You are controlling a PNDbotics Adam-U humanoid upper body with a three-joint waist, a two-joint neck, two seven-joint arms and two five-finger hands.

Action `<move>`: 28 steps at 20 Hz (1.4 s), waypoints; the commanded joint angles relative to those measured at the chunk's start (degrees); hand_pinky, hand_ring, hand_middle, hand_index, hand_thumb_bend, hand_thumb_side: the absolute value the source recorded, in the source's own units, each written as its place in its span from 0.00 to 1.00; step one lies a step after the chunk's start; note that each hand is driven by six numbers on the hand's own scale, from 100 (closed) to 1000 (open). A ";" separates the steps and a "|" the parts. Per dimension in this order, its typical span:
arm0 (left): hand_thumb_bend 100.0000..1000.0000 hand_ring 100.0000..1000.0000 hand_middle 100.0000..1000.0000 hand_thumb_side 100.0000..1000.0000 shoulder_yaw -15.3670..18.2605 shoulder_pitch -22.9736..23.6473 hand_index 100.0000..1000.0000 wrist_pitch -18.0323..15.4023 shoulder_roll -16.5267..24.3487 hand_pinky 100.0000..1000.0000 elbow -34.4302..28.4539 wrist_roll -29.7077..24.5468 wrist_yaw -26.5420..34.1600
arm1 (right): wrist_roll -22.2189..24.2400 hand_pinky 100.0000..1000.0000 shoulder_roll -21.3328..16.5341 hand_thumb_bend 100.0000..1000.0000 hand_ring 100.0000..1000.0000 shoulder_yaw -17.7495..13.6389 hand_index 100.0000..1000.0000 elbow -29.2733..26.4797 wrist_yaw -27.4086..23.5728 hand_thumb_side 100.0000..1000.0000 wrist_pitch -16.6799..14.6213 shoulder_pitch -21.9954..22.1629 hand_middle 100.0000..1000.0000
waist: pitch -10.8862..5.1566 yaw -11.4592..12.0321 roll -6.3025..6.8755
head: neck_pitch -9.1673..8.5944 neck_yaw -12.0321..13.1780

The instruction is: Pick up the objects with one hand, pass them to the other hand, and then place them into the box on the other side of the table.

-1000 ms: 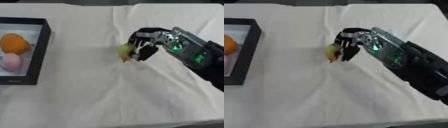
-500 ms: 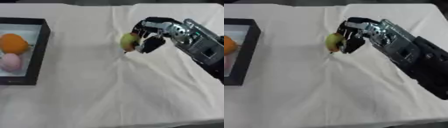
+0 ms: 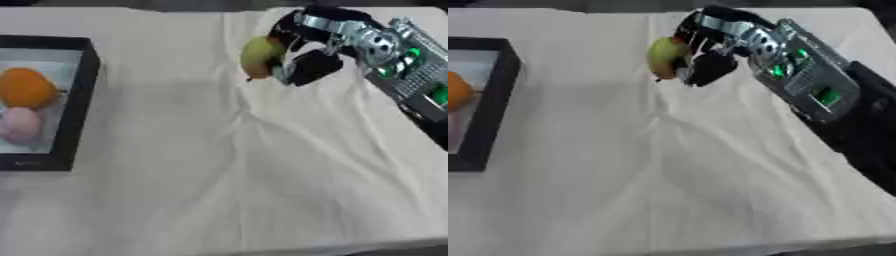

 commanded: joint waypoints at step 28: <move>0.40 0.73 0.72 0.42 -1.80 -0.65 0.78 -0.75 1.02 0.65 -2.14 -7.46 -2.16 | -18.40 0.77 8.40 0.00 0.73 -2.06 0.55 -0.49 -15.75 0.00 -5.78 1.61 0.57 | -0.96 0.07 1.44 | -3.49 0.22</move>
